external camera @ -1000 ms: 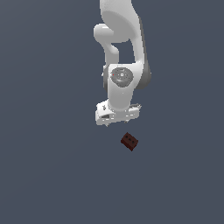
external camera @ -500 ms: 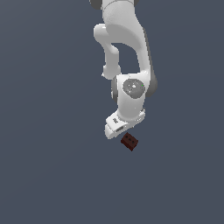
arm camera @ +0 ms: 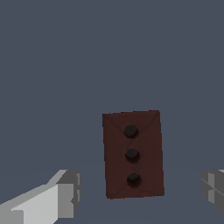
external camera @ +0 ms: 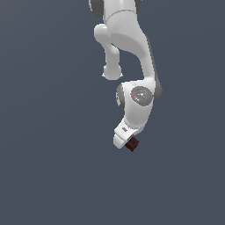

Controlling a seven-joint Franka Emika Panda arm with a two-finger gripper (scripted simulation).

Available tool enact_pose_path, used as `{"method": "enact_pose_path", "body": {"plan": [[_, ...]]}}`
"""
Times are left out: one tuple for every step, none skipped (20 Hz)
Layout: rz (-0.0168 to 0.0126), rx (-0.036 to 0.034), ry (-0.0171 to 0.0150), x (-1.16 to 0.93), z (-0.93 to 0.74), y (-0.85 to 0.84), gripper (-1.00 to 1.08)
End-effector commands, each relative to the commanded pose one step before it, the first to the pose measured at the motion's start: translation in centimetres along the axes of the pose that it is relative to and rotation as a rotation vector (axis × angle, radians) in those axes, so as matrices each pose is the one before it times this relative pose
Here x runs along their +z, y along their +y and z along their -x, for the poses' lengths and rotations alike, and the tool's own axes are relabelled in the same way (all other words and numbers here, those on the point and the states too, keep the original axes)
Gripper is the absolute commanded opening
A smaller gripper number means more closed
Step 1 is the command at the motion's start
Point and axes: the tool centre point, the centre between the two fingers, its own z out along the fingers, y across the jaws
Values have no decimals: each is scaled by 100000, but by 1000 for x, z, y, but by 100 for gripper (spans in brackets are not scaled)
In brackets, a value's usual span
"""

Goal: Pick up the object and move it to a goal position.

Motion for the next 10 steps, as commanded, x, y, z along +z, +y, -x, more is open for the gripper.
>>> {"method": "enact_pose_path", "body": {"plan": [[133,-3148,502,235,-468,-74,100],[23,-788,121,66,-118,-23,100],[18,-614,94,51,-92,-18,100],[13,-437,67,37,-65,-12,100],[8,-260,40,22,-38,-6,100],[3,-84,13,8,-12,0,100],[-52,521,-107,-24,74,-15,100],[0,0,0,42,2,2,100],[0,0,0,124,6,6,100],[5,-48,8,200,-10,-16,100]]}}
